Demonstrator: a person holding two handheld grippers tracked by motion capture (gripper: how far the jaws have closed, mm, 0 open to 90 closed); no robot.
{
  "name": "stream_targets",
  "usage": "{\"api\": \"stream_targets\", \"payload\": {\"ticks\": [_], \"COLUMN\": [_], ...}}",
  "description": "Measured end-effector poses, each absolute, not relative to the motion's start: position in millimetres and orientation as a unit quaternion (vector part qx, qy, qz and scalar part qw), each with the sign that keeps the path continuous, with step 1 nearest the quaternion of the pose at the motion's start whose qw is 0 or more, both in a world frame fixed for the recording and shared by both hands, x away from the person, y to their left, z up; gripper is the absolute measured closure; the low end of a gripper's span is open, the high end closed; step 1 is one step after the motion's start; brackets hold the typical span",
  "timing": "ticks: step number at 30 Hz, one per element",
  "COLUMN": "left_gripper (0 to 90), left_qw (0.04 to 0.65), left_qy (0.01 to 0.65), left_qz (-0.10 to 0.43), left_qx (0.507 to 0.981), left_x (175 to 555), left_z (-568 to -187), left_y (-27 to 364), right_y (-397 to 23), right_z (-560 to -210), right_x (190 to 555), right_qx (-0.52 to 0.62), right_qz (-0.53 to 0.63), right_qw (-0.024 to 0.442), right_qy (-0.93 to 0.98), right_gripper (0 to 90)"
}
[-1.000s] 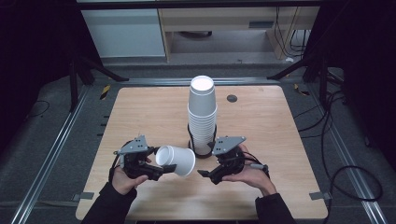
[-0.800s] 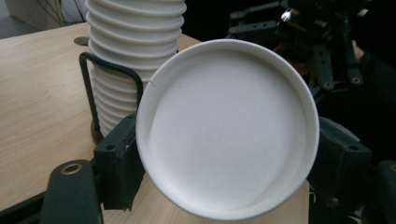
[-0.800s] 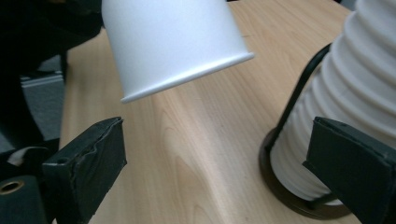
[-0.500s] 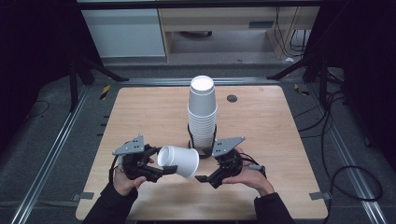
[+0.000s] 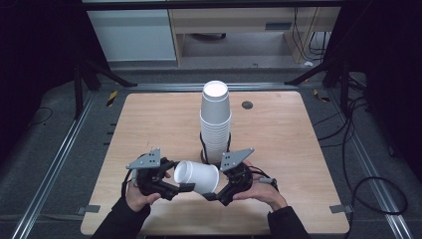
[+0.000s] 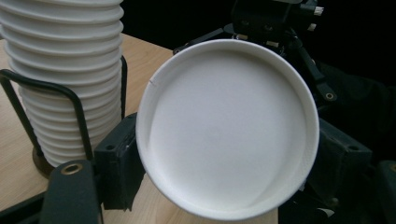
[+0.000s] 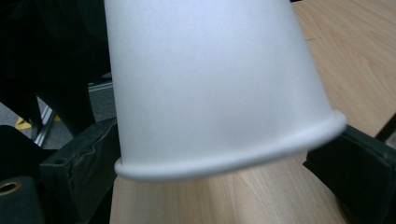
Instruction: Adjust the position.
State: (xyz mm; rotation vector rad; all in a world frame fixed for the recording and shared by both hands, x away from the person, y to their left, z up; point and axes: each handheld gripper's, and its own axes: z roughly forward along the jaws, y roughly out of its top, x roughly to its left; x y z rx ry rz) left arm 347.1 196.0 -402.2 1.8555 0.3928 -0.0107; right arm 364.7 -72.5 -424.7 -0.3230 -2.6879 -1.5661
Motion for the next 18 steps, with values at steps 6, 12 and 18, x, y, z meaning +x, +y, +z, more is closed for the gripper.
{"api": "stream_targets", "payload": {"ticks": [6, 12, 18], "left_gripper": [22.4, 22.5, 22.5], "left_qw": [0.581, 0.58, 0.577], "left_qy": [0.158, 0.15, 0.148], "left_qz": [-0.01, -0.012, -0.015], "left_qx": [0.799, 0.801, 0.803], "left_x": [345.5, 343.1, 343.4], "left_z": [-404.9, -404.8, -405.4], "left_y": [190.4, 186.6, 185.8], "right_y": [-69.7, -66.1, -63.9], "right_z": [-426.4, -426.8, -428.6], "right_x": [363.8, 362.3, 362.3], "right_qx": [-0.098, -0.092, -0.085], "right_qz": [-0.505, -0.507, -0.506], "right_qw": [0.017, 0.02, 0.024], "right_qy": [-0.857, -0.857, -0.858], "right_gripper": [4.0, 3.7, 6.7]}}
